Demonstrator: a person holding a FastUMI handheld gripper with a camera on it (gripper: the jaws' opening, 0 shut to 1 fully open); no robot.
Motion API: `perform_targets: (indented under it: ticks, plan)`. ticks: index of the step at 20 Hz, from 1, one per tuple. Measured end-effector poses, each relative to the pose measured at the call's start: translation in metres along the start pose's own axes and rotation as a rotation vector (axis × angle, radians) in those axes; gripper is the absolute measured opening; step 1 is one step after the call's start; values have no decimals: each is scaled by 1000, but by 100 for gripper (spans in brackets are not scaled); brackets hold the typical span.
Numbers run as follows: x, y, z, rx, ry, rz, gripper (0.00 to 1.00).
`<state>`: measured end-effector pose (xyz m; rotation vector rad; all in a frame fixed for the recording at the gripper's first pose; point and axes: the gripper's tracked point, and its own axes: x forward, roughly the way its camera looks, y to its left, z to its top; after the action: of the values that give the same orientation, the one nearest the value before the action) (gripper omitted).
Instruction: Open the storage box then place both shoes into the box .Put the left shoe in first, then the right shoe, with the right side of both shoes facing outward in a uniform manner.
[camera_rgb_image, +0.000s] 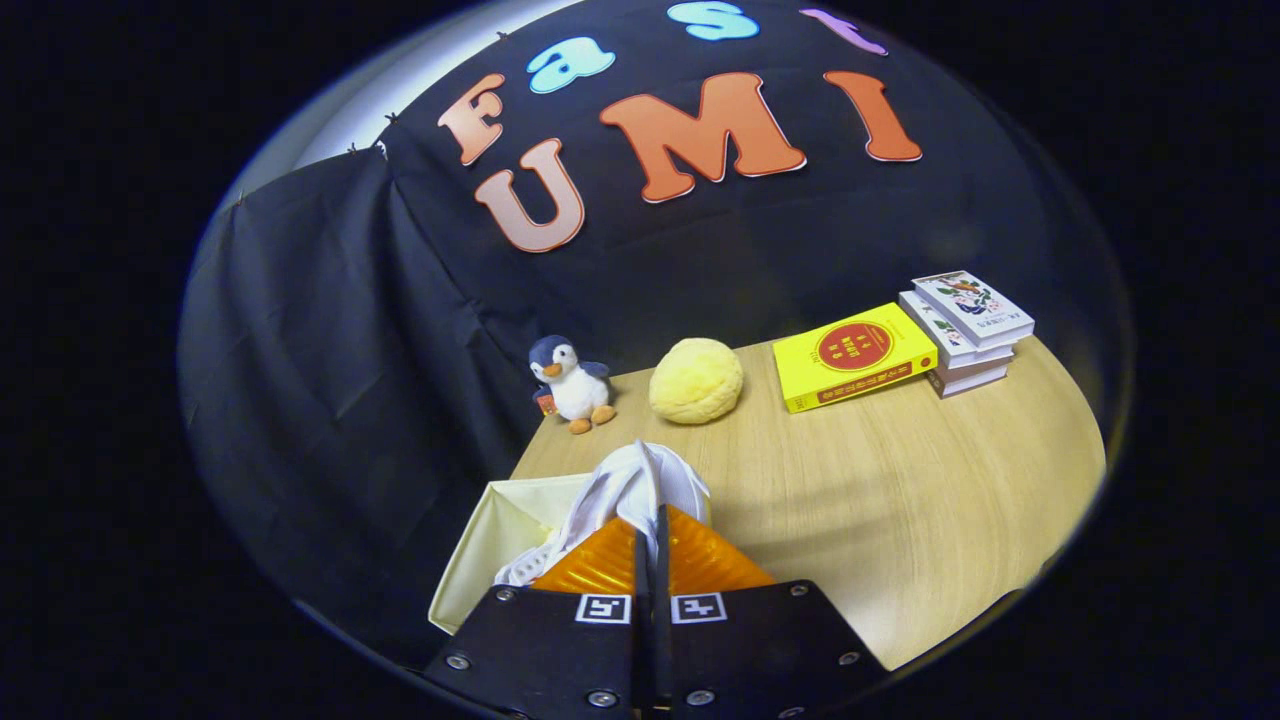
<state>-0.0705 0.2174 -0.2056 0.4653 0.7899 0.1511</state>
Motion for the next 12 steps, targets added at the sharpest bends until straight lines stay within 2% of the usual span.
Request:
perform_targets:
  ticks: [8,12]
  plan:
    - [33,80,-39,-2,65,41,0]
    - [54,87,-63,-14,88,-10,0]
